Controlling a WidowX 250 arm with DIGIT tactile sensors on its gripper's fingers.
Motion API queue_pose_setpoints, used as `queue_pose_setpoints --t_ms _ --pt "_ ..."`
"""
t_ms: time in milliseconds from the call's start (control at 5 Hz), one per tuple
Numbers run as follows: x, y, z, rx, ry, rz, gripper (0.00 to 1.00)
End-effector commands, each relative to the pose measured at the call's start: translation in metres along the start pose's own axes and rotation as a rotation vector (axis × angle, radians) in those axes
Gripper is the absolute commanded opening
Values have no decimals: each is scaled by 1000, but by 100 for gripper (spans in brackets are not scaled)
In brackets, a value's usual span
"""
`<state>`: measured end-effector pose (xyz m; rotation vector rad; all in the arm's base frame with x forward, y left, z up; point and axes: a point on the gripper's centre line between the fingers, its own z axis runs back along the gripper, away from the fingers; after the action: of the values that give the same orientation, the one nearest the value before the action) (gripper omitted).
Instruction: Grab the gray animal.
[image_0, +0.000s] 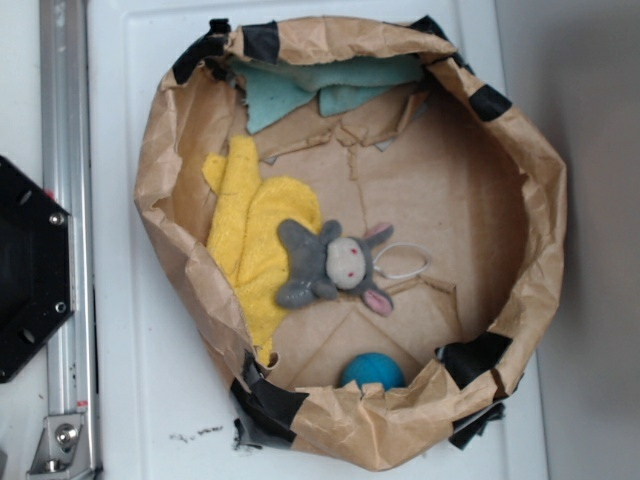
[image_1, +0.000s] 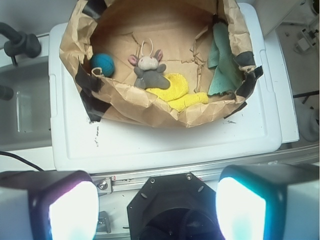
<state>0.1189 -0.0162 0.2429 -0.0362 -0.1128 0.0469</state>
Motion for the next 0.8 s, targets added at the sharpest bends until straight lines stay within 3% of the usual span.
queue_pose_setpoints --t_ms 0,200,600 --pt "0 0 0 0 0 0 100" --pt "37 9 -27 36 28 -92 100" --pt "108 11 -61 25 22 -127 100"
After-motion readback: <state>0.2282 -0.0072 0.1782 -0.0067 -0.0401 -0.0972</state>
